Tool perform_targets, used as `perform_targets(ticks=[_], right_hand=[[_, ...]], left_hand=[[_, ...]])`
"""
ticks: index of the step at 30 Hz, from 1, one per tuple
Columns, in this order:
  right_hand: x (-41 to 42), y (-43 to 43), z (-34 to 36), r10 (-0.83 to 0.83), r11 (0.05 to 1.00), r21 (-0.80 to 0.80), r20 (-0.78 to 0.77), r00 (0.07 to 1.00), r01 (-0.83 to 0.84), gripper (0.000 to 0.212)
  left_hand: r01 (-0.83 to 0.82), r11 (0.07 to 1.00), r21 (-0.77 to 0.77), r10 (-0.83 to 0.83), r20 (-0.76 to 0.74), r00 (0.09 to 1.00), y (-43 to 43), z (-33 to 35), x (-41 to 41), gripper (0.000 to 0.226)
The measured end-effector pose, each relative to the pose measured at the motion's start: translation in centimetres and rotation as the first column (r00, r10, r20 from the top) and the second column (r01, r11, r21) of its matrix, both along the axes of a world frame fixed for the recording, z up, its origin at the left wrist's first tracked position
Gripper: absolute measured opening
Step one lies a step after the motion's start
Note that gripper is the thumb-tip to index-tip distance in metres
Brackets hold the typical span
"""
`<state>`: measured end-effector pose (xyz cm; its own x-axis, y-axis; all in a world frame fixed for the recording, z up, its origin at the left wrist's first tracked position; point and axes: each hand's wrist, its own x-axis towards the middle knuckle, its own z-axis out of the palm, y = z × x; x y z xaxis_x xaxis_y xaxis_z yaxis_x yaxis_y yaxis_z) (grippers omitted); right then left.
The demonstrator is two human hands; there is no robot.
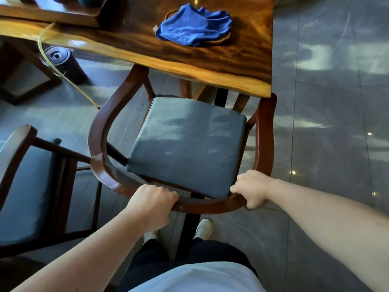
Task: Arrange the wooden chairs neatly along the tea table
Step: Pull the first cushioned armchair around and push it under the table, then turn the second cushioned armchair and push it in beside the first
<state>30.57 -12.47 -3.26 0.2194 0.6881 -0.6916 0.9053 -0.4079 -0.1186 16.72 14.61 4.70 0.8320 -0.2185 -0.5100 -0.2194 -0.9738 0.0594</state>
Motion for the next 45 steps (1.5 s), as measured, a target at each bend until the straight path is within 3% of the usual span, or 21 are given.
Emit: perform_targets(ticks=[16,20,23,26,31,38,45], right_hand=[[0.2,0.5,0.9,0.041,0.998,-0.045,0.032,0.999,-0.04,0.027],[-0.3,1.5,1.3,0.021,0.998,-0.057,-0.024,0.999,-0.022,0.069],[-1.7,2.4,2.1,-0.013,0.995,0.092,-0.092,0.996,0.021,0.096],[-2.7,4.2,4.3,-0.064,0.959,0.263,-0.172,0.983,0.108,0.103],[-3.5,8.9,8.0,-0.099,0.884,0.41,-0.305,0.947,0.225,0.085],[-4.7,19.2,10.3,-0.013,0.807,0.585,-0.13,0.991,0.087,0.08],[-7.0,31.0,11.9,0.093,0.794,0.608,-0.074,0.993,-0.029,0.079]], left_hand=[[0.016,1.0,0.026,-0.016,-0.001,1.0,-0.5,1.1,-1.1,0.022],[0.028,1.0,-0.005,-0.027,0.071,0.997,-0.1,0.3,-1.6,0.025],[0.048,0.995,-0.083,-0.035,0.158,0.987,0.4,-0.2,-2.5,0.046],[0.055,0.984,-0.171,0.003,0.32,0.948,1.6,0.1,-4.0,0.067],[-0.152,0.974,-0.169,0.207,0.385,0.899,5.5,1.3,-6.9,0.068],[-0.46,0.88,-0.116,0.466,0.391,0.794,12.8,2.2,-10.4,0.069],[-0.645,0.738,-0.197,0.654,0.44,0.615,21.7,3.6,-14.0,0.065]])
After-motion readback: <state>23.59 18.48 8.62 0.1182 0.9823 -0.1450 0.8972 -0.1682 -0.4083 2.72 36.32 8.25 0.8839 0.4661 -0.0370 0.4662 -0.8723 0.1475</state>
